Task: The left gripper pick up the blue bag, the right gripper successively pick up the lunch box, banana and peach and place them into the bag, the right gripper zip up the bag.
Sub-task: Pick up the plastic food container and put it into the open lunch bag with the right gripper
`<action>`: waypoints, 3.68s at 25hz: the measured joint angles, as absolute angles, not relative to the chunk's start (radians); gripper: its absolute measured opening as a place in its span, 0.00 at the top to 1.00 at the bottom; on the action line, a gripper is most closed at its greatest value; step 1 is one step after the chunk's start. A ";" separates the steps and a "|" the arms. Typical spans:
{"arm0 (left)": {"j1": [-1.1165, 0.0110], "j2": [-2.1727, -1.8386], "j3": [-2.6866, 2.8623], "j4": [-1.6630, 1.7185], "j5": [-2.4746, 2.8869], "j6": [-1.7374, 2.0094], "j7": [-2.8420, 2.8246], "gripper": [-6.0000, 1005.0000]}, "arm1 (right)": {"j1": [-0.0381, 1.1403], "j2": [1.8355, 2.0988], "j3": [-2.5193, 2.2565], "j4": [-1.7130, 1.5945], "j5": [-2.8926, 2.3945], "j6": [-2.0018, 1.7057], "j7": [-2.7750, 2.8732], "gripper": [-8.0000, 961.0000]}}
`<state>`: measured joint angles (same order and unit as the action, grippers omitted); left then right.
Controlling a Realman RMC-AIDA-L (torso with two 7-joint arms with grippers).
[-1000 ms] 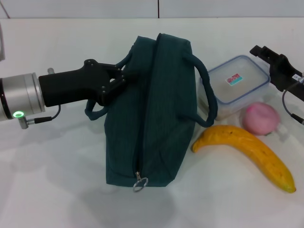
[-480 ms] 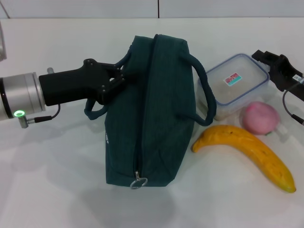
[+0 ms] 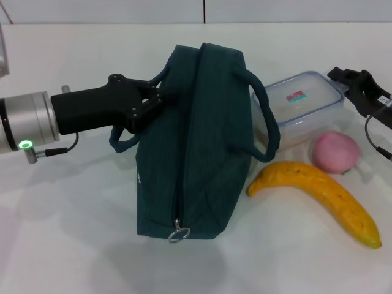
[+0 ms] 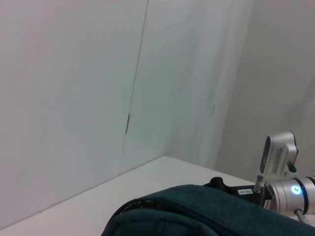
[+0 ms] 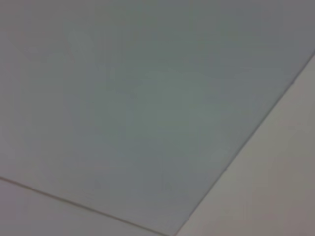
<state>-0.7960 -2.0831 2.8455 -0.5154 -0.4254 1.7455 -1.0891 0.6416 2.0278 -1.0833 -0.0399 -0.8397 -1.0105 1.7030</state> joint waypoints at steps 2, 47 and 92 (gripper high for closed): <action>-0.795 -2.083 2.846 -0.515 -0.431 1.746 -1.089 0.95 | 0.640 2.028 -1.084 -0.040 -0.840 -1.036 1.665 0.84; -0.822 -2.083 2.845 -0.415 -0.491 1.639 -1.094 0.95 | 0.856 2.028 -1.136 -0.276 -0.763 -1.489 1.219 0.88; -0.801 -2.080 2.845 -0.420 -0.542 1.614 -1.091 0.95 | 0.532 1.986 -1.484 -0.627 -0.859 -1.293 1.294 0.55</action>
<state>-0.8014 -2.0800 2.8454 -0.4198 -0.5417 1.6136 -1.0912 0.5317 1.9863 -1.4841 -0.6272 -0.8589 -1.2930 1.2944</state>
